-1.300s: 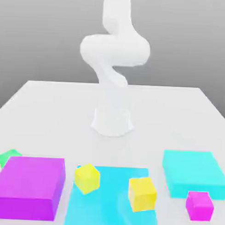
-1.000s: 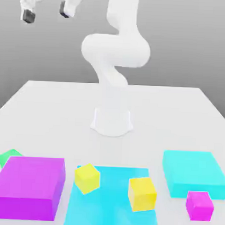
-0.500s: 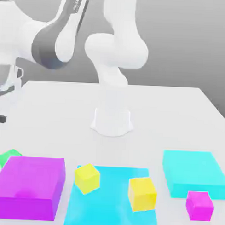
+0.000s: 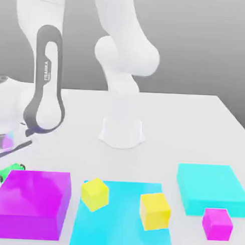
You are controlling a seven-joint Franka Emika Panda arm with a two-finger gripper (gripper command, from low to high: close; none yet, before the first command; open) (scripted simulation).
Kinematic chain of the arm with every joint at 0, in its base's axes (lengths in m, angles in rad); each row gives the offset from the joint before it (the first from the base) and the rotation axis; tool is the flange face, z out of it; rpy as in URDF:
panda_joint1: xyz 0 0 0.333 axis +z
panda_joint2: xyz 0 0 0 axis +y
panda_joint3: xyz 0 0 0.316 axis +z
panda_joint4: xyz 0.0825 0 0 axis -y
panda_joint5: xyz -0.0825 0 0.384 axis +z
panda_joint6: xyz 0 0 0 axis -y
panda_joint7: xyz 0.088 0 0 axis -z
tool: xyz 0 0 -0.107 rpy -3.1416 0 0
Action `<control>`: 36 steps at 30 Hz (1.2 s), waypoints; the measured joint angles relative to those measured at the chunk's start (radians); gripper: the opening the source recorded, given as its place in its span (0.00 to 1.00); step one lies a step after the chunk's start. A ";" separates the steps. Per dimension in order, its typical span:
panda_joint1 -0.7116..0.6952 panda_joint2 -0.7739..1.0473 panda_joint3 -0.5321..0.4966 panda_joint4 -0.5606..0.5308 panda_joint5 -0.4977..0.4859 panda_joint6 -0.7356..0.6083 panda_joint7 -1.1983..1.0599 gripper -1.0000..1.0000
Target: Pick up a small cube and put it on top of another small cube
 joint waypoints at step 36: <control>0.287 -0.224 0.504 0.117 0.047 -0.311 -0.674 0.00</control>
